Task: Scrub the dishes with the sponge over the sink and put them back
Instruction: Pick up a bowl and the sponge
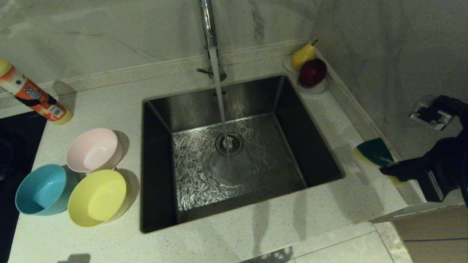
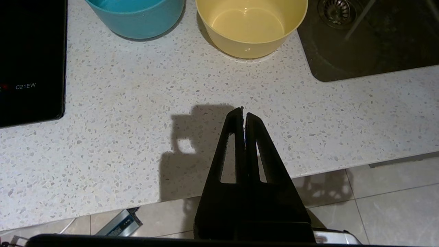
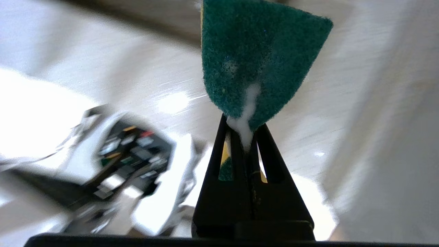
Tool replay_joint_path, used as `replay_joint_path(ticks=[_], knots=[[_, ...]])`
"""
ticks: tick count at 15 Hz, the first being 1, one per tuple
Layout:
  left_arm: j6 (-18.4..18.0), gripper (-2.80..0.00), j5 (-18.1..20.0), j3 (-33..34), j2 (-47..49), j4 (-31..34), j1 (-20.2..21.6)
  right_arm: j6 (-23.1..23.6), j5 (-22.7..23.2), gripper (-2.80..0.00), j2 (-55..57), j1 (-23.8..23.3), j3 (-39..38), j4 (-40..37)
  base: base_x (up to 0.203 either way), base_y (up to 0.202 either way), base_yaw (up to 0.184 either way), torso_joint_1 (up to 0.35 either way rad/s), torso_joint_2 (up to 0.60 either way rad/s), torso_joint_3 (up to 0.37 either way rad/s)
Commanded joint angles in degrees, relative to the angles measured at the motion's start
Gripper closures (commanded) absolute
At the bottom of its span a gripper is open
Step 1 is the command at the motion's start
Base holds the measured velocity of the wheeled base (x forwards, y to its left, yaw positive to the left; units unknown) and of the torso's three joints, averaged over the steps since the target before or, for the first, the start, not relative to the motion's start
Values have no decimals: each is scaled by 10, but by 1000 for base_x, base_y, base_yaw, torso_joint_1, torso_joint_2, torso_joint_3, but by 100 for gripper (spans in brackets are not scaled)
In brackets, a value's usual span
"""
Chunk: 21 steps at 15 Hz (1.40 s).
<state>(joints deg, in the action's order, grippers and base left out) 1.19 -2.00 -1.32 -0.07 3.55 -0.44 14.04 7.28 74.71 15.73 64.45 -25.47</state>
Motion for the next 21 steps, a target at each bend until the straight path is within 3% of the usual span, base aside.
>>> replay_joint_path(ticks=[1,4,8,13,19,21], knots=[[0,0,0,0,0,1,0,-36,1,0,-46,74,12,-41,0,0,0,0,0,0],[0,0,0,0,0,1,0,-123,-3,0,-35,163,16,-58,0,0,0,0,0,0],[0,0,0,0,0,0,0,-196,-1,0,9,208,28,-54,0,0,0,0,0,0],[0,0,0,0,0,0,0,-203,-9,0,85,218,60,4,0,0,0,0,0,0],[-1,0,-1,0,0,0,0,-182,-4,0,103,210,72,-1,0,0,0,0,0,0],[-4,0,0,0,0,1,0,-181,23,0,103,217,71,-1,0,0,0,0,0,0]])
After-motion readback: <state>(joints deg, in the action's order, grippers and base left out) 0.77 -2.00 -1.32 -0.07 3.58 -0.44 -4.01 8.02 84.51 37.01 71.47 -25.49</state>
